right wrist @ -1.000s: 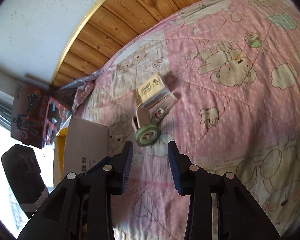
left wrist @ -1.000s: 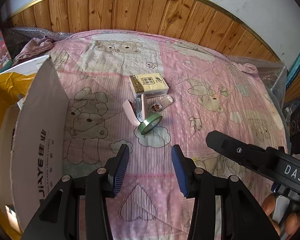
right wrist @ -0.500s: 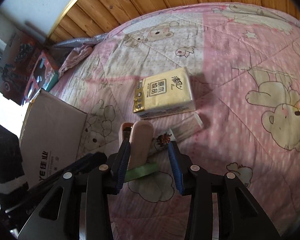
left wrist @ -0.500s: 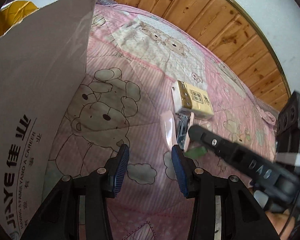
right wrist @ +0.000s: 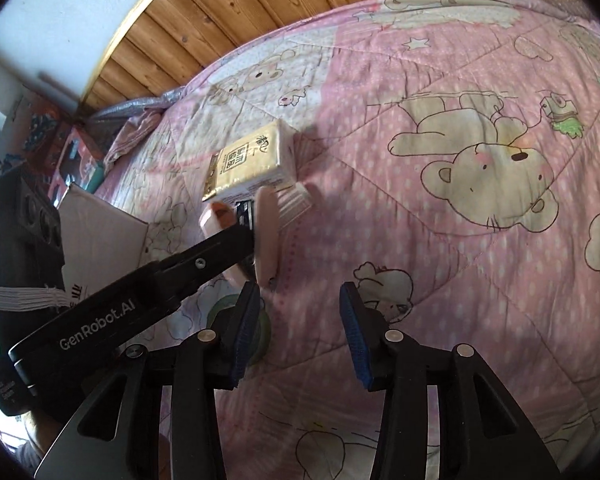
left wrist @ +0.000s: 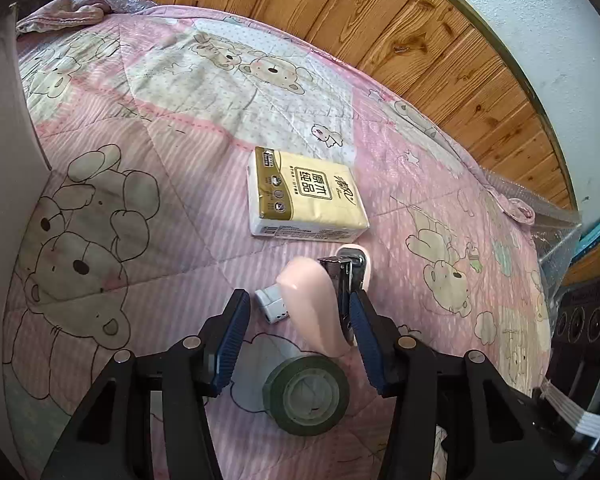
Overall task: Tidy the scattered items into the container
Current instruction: 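Grasp the pink stapler with right tool while left tool lowers over the green tape roll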
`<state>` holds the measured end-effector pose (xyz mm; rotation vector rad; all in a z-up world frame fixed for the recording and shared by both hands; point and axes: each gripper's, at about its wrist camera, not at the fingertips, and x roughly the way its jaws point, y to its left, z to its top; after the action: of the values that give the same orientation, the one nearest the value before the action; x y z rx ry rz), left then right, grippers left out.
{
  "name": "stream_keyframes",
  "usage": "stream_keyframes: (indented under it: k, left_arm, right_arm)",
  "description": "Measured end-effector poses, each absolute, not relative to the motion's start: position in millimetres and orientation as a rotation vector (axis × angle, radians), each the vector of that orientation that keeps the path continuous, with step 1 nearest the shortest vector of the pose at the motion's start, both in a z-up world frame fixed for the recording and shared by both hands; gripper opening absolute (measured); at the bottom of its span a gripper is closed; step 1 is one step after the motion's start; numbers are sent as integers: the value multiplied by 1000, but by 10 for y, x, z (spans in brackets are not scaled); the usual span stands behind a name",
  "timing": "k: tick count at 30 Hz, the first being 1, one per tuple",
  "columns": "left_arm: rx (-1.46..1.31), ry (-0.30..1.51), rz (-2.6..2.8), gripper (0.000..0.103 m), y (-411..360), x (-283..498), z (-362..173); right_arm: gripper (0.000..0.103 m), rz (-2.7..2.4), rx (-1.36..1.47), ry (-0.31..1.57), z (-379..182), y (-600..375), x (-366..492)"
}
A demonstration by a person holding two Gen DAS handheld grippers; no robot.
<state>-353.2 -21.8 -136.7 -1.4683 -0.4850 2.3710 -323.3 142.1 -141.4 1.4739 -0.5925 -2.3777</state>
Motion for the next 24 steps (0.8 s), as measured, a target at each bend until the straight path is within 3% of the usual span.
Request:
stream_keyframes:
  k: [6, 16, 24]
  left_arm:
    - [-1415, -409, 2387, 30, -50, -3547, -1292]
    - [-1362, -318, 2285, 31, 204, -3517, -1174]
    - [-1364, -465, 2376, 39, -238, -3363, -1125]
  right_arm:
    - [45, -2394, 1456, -591, -1403, 1458, -3206]
    - [47, -2460, 1378, -506, -1278, 1395, -3095]
    - [51, -2507, 1451, -529, -1361, 1313, -3326]
